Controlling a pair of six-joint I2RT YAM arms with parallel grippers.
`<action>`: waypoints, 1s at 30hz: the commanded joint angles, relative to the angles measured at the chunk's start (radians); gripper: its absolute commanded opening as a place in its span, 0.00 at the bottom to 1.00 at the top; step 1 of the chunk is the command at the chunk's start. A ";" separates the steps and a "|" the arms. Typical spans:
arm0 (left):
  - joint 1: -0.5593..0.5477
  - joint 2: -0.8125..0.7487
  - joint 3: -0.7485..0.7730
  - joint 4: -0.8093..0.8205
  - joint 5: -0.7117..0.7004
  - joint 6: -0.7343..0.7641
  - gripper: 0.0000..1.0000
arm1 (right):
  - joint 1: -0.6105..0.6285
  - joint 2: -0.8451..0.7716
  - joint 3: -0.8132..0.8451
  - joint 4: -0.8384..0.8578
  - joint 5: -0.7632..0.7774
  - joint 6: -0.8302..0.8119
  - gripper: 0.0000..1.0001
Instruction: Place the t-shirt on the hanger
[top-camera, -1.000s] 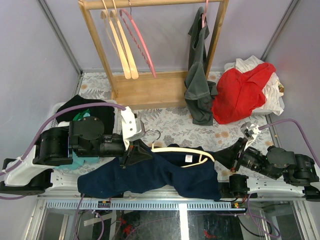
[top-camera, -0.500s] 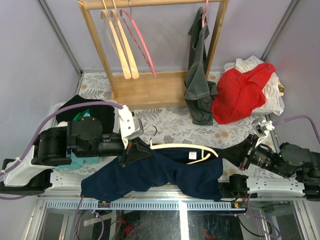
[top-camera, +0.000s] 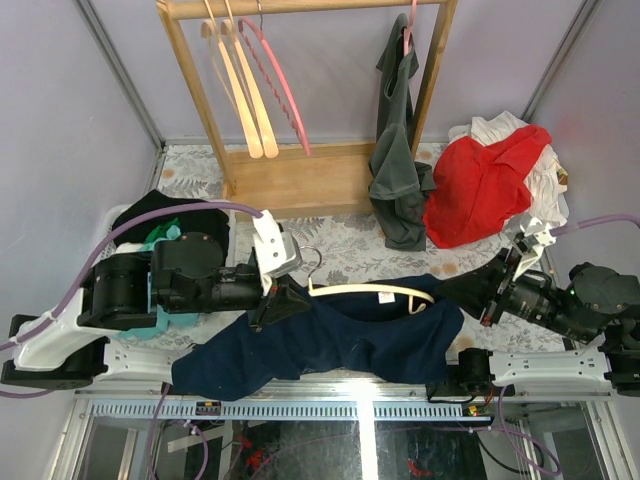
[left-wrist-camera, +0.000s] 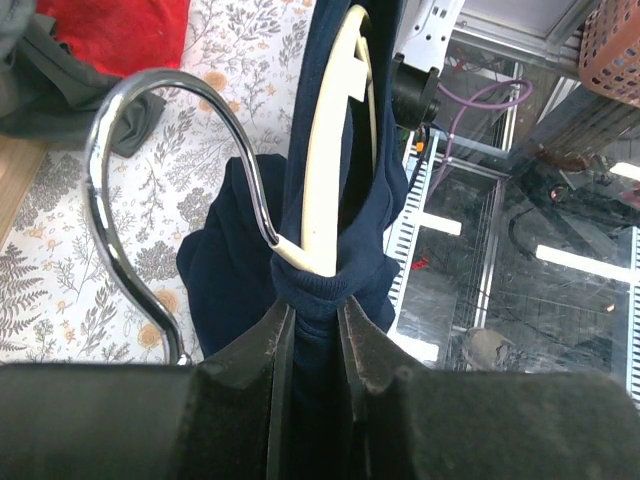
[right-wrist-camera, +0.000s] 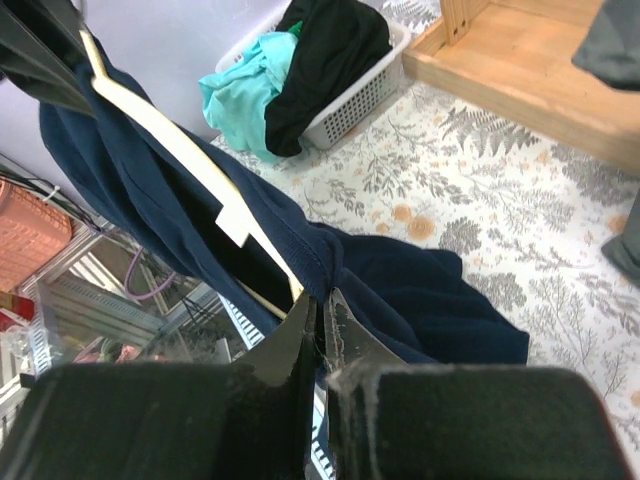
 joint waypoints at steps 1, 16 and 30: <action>0.004 0.011 -0.009 0.035 -0.005 0.009 0.00 | -0.003 0.097 0.083 0.106 0.006 -0.111 0.00; 0.004 0.066 0.091 0.223 -0.096 0.131 0.00 | -0.002 0.359 0.422 0.154 -0.109 -0.301 0.00; 0.004 0.066 0.235 0.336 -0.182 0.312 0.00 | -0.002 0.241 0.471 0.203 0.030 -0.383 0.00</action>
